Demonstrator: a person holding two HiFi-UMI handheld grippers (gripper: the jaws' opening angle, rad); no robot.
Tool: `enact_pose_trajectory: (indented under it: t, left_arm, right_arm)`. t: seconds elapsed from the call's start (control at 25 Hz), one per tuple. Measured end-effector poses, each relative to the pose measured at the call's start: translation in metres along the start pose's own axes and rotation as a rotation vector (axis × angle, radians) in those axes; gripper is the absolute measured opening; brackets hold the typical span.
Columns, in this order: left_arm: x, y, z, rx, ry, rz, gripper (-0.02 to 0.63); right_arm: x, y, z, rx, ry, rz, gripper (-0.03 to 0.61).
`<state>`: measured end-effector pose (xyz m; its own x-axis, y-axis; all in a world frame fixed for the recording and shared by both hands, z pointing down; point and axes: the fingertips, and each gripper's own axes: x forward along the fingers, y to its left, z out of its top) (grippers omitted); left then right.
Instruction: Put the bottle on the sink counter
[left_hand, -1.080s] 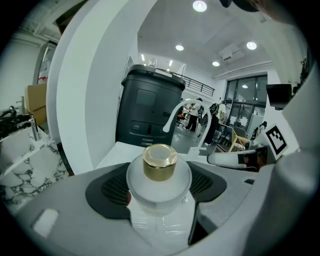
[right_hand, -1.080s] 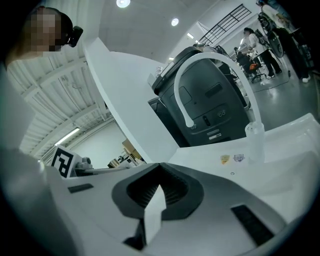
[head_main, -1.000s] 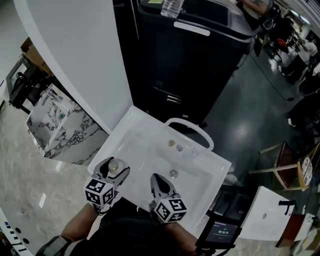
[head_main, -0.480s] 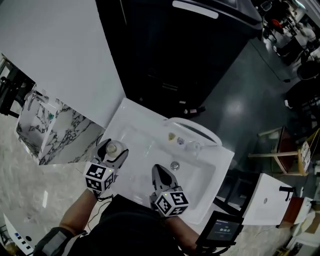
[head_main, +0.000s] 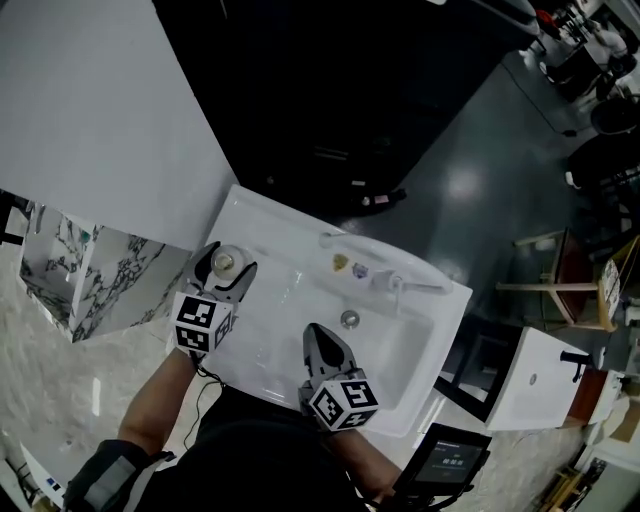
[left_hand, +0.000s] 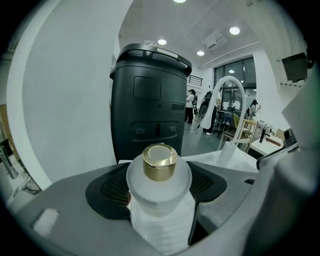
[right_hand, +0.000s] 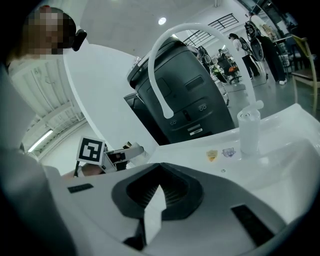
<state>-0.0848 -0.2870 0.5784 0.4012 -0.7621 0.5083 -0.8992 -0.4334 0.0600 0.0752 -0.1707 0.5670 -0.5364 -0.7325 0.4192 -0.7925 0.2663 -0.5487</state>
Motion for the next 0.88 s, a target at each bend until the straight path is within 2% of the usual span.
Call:
enact_pose_trajectory:
  t: [0.28, 0.88]
  left_arm:
    - [0.035, 0.015, 0.003, 0.024, 0.005, -0.002, 0.336]
    - [0.076, 0.027, 0.001, 0.037, 0.029, -0.009, 0.336]
  right_arm:
    - [0.008, -0.01, -0.002, 0.022, 0.007, -0.037, -0.005]
    - [0.024, -0.014, -0.008, 0.046, 0.042, -0.048, -0.005]
